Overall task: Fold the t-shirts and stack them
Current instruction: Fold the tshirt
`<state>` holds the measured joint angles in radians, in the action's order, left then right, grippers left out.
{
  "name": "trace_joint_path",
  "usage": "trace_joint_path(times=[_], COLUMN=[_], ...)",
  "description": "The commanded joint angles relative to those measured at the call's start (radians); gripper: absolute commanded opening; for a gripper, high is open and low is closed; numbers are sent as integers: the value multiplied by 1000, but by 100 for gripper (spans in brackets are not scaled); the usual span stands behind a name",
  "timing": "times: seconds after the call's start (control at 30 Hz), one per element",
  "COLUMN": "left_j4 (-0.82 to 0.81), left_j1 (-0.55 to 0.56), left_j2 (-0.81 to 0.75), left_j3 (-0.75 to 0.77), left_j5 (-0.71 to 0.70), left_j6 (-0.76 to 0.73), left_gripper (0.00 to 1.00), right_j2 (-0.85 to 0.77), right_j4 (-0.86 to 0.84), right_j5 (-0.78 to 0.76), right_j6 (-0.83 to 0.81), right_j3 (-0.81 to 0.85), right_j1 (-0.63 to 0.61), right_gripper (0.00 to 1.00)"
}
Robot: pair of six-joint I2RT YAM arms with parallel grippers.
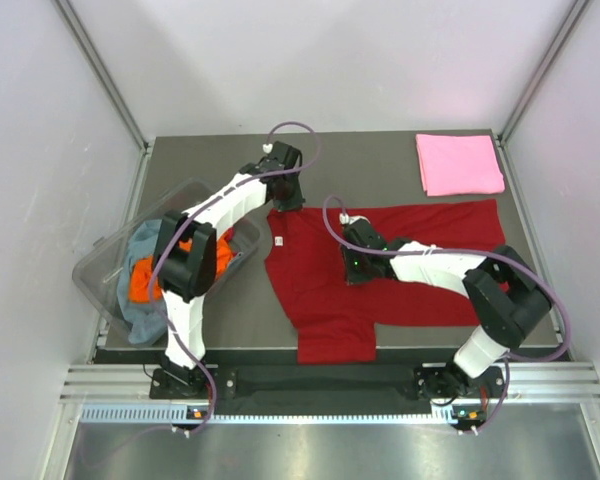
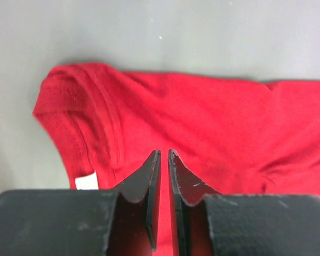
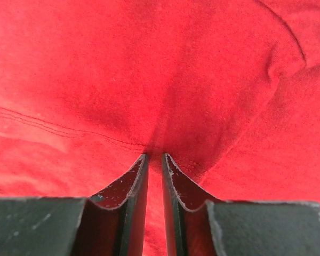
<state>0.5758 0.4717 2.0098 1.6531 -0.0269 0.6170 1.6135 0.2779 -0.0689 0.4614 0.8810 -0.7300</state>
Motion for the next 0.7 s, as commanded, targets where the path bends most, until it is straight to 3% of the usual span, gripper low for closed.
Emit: trace_joint_path(times=[0.0,0.27,0.67], left_j4=[-51,-37,-50], left_j1=[-19,-56,-62], left_j2=[49,136,153], left_j3=[69,80,16], left_j5=[-16,-103,-220], left_j6=[-34,-59,-59], left_gripper=[15,13,12], right_j2=[-15,-72,100], right_j4=[-33,30,14], right_j5=[-11,-37,-5], right_j6=[19,8,-18], right_j3=[10,90,278], right_j1=[9,81,414], right_gripper=[17,18,19])
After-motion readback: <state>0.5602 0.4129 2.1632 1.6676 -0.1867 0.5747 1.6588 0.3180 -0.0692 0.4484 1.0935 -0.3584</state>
